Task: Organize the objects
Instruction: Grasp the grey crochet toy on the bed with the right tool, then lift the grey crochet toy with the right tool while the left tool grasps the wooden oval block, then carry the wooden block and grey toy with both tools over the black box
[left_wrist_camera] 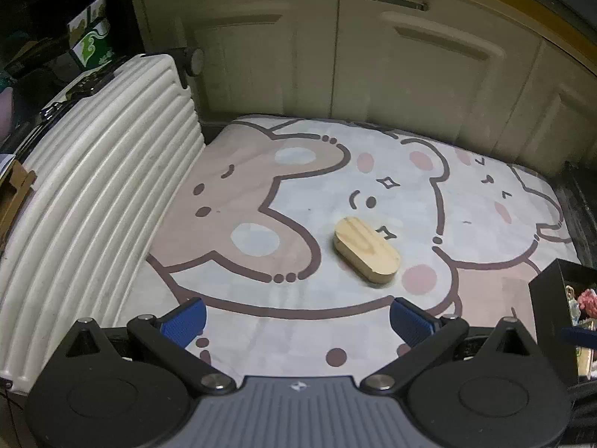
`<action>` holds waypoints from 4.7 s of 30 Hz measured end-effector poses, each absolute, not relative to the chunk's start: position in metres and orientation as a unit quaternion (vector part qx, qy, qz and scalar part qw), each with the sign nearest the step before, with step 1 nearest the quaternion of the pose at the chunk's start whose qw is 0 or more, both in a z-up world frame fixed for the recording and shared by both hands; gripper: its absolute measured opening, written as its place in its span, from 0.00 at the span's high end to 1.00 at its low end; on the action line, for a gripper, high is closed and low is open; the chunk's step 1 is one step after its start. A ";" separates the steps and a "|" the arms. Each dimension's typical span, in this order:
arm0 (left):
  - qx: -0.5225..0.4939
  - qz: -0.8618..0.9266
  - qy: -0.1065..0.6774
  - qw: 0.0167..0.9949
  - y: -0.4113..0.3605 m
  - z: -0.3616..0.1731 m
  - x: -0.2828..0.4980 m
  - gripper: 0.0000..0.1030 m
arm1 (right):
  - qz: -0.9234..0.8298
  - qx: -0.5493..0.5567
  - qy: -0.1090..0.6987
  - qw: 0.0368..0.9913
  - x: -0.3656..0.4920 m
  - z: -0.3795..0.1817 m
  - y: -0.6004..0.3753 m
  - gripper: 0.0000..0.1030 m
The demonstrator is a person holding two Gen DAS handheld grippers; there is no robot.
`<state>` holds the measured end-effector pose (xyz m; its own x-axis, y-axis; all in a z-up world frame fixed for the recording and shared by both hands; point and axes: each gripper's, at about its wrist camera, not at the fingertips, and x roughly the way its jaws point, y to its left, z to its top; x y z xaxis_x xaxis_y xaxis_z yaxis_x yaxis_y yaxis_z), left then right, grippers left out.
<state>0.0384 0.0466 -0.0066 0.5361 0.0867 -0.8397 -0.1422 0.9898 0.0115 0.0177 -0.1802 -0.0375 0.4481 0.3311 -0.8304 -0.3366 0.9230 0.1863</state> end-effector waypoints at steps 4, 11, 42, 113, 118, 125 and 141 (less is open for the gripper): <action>-0.043 0.069 0.477 0.875 0.053 -0.007 0.039 0.00 | 0.240 -0.024 0.493 0.836 0.013 -0.038 -0.160 0.00; -0.038 0.070 0.464 0.882 0.057 -0.008 0.040 0.00 | 0.312 -0.051 0.525 0.790 0.006 -0.053 -0.130 0.09; 0.008 -0.036 0.422 0.906 0.039 -0.033 0.082 0.01 | 0.376 -0.122 0.564 0.725 0.012 -0.085 -0.096 0.52; 0.152 -0.263 0.449 0.840 0.009 -0.147 0.169 0.10 | 0.234 0.011 0.558 0.796 0.062 -0.089 -0.204 0.52; 0.163 -0.259 0.453 0.837 0.006 -0.145 0.165 0.10 | 0.228 0.015 0.553 0.801 0.062 -0.086 -0.205 0.52; 0.162 -0.240 0.446 0.847 -0.005 -0.124 0.147 0.10 | 0.209 0.021 0.539 0.815 0.062 -0.076 -0.211 0.52; 0.130 -0.192 0.422 0.876 -0.036 -0.037 0.094 0.10 | 0.196 0.033 0.477 0.856 0.046 -0.023 -0.220 0.52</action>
